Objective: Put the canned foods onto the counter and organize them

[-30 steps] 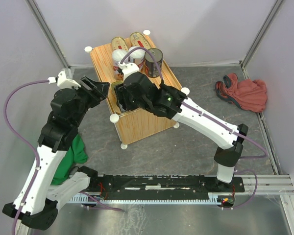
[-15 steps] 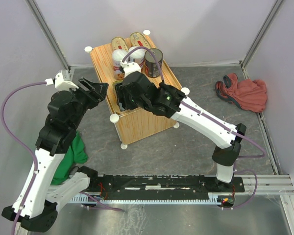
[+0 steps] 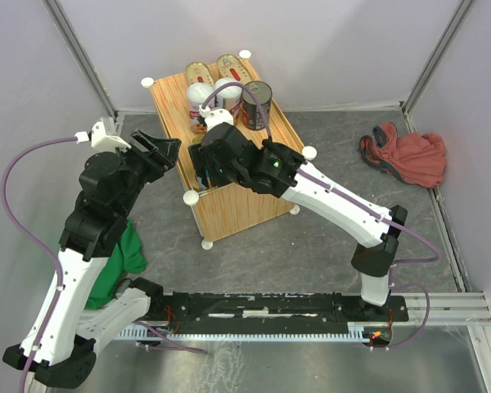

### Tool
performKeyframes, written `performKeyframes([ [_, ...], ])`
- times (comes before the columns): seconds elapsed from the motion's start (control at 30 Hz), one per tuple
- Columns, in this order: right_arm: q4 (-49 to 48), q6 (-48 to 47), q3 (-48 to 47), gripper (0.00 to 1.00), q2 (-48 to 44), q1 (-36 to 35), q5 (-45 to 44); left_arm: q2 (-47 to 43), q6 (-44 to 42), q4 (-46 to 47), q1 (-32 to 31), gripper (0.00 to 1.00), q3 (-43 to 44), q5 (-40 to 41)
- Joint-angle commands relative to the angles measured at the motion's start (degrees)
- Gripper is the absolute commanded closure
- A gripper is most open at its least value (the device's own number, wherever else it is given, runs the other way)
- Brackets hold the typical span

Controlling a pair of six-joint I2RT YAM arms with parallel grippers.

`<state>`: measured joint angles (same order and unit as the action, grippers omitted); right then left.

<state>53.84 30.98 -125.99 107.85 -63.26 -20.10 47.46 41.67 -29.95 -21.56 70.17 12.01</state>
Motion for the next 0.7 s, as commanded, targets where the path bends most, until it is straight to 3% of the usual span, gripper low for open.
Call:
performKeyframes([
  [0.0, -0.15, -0.01, -0.88, 0.23, -0.85, -0.08, -1.08, -0.57, -0.76, 1.87, 0.34, 0.28, 0.58, 0.87],
  [0.67, 1.15, -1.61, -3.15, 0.21, -2.28, -0.21, -3.01, -0.26, -0.83, 2.14, 0.34, 0.28, 0.68, 1.35],
])
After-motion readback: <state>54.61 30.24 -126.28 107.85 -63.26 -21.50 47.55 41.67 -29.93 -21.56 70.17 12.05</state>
